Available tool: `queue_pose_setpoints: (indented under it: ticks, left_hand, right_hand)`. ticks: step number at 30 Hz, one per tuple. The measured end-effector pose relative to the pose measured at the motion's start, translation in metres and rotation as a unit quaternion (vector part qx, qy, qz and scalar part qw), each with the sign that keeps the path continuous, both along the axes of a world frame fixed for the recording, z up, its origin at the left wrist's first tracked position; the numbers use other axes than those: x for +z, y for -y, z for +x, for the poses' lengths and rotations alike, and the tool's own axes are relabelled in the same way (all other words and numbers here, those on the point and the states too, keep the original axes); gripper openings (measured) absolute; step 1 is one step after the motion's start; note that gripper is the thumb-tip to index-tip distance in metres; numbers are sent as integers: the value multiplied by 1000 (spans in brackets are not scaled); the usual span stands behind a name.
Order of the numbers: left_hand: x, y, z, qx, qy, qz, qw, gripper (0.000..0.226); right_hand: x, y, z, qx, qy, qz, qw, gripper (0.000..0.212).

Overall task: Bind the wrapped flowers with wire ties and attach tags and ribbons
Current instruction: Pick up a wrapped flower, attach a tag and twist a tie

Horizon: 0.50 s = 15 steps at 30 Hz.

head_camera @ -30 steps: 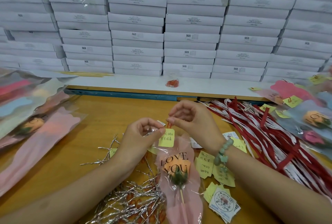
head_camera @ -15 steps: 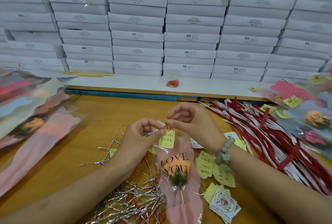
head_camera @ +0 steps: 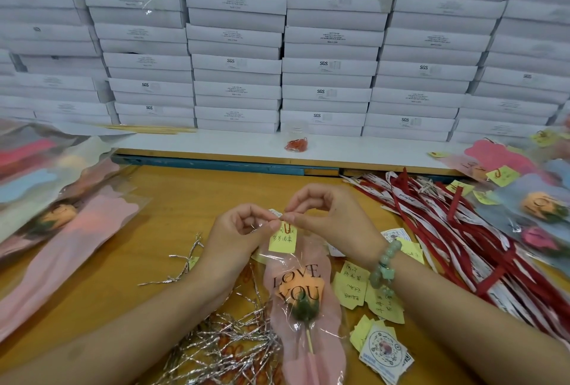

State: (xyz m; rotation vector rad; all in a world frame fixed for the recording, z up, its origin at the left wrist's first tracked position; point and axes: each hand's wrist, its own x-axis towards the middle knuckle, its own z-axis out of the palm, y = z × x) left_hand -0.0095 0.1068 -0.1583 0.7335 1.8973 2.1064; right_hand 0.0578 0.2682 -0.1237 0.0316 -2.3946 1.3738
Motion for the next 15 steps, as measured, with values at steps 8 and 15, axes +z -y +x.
queue_pose_setpoints:
  ticks: [8,15]
  left_hand:
    - [5,1,5,-8,-6,11,1000,7]
    - [24,5,3,23,-3,61,998,13]
  right_hand:
    - [35,-9,8,-90,18,81,992,24]
    - [63,-8,53,-29,296,232,926,72]
